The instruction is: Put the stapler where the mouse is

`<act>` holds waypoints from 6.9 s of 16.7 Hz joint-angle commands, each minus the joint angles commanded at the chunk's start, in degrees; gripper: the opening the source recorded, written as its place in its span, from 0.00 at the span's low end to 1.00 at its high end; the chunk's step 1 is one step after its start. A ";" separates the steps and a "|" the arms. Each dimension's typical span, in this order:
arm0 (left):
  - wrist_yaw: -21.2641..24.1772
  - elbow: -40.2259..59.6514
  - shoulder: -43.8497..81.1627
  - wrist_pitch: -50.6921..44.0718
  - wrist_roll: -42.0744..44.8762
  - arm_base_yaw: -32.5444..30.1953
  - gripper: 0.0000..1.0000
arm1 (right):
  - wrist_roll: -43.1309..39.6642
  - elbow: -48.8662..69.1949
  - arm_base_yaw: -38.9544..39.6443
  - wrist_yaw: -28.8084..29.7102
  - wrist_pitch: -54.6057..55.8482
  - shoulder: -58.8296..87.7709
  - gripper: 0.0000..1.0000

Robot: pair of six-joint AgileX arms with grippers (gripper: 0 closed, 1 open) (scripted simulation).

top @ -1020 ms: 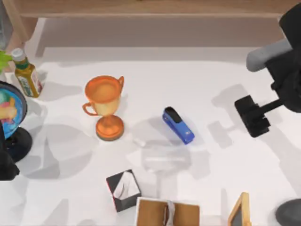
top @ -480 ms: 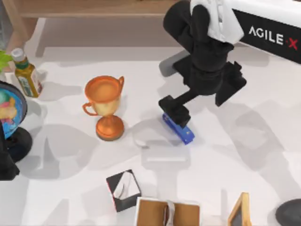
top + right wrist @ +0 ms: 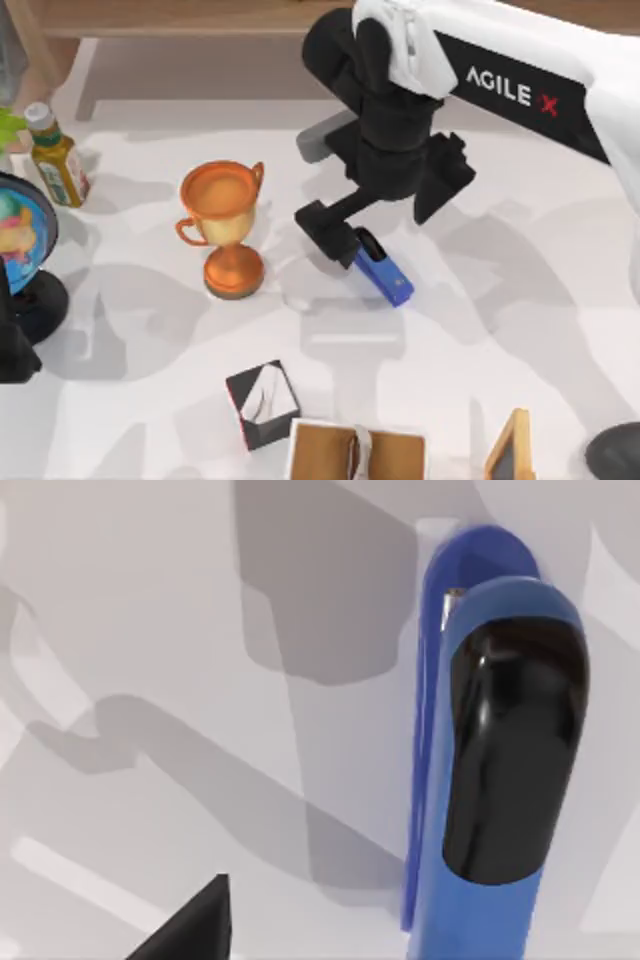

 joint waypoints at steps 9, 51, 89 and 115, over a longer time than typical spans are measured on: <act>0.00 0.00 0.00 0.00 0.00 0.00 1.00 | -0.10 -5.83 -0.13 0.02 7.36 1.38 1.00; 0.00 0.00 0.00 0.00 0.00 0.00 1.00 | 0.86 -7.58 -2.31 0.12 5.49 -2.68 0.00; 0.00 0.00 0.00 0.00 0.00 0.00 1.00 | 10.42 -47.46 -25.32 1.17 22.19 -31.03 0.00; 0.00 0.00 0.00 0.00 0.00 0.00 1.00 | 10.28 -51.54 -25.19 0.88 24.04 -27.47 1.00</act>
